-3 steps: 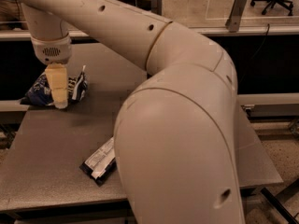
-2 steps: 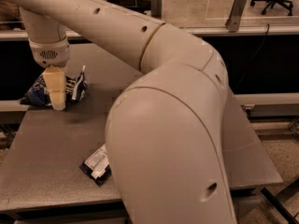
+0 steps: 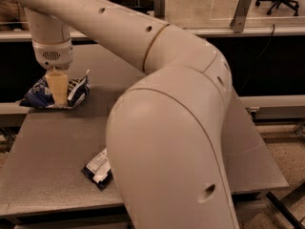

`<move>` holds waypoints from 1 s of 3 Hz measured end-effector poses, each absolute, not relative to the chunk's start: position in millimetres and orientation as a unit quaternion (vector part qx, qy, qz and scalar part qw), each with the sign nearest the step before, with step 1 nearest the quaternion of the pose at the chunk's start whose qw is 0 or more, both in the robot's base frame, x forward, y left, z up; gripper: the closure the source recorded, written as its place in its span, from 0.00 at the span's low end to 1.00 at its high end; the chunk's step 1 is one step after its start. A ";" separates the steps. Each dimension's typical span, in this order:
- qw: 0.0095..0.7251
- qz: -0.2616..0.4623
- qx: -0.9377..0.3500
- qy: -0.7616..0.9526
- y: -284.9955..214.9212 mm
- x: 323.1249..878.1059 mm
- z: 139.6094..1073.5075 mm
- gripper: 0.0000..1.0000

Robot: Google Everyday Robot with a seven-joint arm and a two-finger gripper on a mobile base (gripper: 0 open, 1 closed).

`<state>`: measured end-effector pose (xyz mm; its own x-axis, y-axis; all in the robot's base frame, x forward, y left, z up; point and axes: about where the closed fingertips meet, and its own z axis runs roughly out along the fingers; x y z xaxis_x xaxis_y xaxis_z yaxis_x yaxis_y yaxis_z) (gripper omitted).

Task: Pick blue chip bag

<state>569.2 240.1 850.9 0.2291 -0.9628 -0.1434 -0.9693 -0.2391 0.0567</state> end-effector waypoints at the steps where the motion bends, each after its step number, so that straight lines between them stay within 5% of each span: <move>1: 0.035 0.098 -0.778 0.620 226.0 573.9 868.7 0.85; 2: 0.114 0.137 -0.771 0.611 205.7 593.2 935.1 1.00; 3: 0.181 0.155 -0.768 0.595 191.7 605.7 987.2 1.00</move>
Offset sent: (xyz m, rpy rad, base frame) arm 0.0126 -0.0941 0.1359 0.1934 0.0809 0.0128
